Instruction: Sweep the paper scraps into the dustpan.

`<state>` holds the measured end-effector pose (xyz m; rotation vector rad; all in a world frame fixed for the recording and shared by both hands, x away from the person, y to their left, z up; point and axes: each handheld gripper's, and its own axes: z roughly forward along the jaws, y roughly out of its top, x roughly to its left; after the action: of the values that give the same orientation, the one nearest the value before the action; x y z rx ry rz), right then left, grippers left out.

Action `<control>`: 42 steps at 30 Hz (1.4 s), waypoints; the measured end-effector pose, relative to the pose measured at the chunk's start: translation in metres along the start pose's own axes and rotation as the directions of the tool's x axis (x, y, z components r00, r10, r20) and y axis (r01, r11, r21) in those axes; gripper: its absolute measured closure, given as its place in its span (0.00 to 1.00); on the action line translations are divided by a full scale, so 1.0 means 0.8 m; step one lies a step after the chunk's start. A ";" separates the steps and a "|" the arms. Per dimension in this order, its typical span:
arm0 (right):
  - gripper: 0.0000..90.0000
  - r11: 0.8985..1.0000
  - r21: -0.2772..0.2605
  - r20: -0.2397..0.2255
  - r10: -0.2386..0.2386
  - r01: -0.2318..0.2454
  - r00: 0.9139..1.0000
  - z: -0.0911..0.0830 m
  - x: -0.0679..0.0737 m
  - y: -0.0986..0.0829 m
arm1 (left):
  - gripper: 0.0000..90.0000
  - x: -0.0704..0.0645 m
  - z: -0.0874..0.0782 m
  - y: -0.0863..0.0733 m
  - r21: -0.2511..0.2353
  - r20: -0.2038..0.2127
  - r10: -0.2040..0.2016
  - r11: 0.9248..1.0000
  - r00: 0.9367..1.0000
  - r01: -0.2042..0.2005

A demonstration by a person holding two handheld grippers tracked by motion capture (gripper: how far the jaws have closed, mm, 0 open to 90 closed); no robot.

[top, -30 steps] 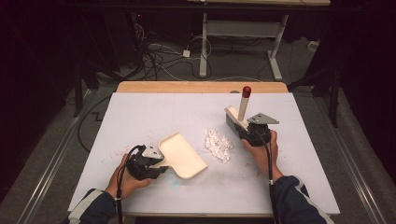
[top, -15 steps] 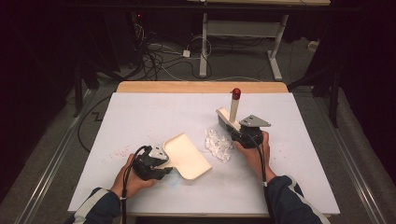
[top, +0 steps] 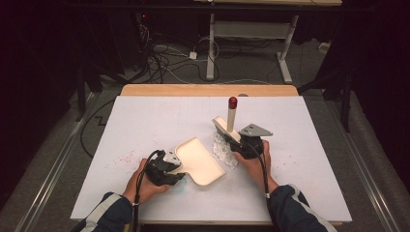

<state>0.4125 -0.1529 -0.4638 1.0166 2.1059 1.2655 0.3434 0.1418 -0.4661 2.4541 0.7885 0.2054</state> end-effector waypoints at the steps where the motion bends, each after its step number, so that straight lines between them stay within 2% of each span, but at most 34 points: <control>1: 0.74 1.000 0.001 -0.007 0.000 0.000 1.000 0.001 0.005 0.000 | 0.71 0.000 0.000 0.001 -0.001 0.000 -0.002 1.000 1.000 0.002; 6: 0.75 0.999 -0.007 -0.049 -0.042 0.041 0.998 0.001 0.031 0.001 | 0.70 -0.001 0.002 0.003 -0.002 0.001 -0.010 1.000 1.000 0.010; 8: 0.75 0.999 -0.007 -0.083 -0.045 0.045 0.996 0.001 0.040 0.002 | 0.70 -0.002 0.001 0.003 -0.003 -0.002 -0.012 1.000 1.000 0.012; 11: 0.75 0.997 -0.007 -0.102 -0.076 0.076 0.992 0.003 0.055 0.002 | 0.70 -0.003 0.001 0.004 -0.005 0.002 -0.022 1.000 1.000 0.022; 21: 0.75 0.995 -0.008 -0.133 -0.100 0.100 0.986 0.005 0.089 0.012 | 0.70 -0.005 0.002 0.008 -0.013 0.004 -0.021 1.000 1.000 0.021; 23: 0.75 0.992 -0.011 -0.126 -0.127 0.126 0.984 0.005 0.093 0.014 | 0.70 -0.005 0.001 0.008 -0.013 0.003 -0.019 1.000 1.000 0.019; 25: 0.75 0.991 -0.010 -0.124 -0.132 0.132 0.983 0.003 0.093 0.015 | 0.70 -0.004 0.000 0.007 -0.013 0.003 -0.019 1.000 1.000 0.019; 29: 0.75 0.993 -0.021 -0.129 -0.115 0.114 0.985 -0.005 0.088 0.023 | 0.70 -0.002 -0.001 0.005 -0.012 0.005 -0.019 1.000 1.000 0.020; 35: 0.75 0.994 -0.072 -0.111 -0.092 0.084 0.990 -0.022 0.077 0.034 | 0.70 0.000 -0.006 0.003 -0.006 0.008 -0.014 1.000 1.000 0.014; 42: 0.75 0.996 -0.070 -0.125 -0.065 0.056 0.990 -0.028 0.065 0.034 | 0.70 0.004 -0.008 0.000 0.000 0.008 -0.017 1.000 1.000 0.017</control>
<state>0.3743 -0.1154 -0.4302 0.8582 2.1561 1.3931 0.3441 0.1465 -0.4609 2.4458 0.8056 0.1884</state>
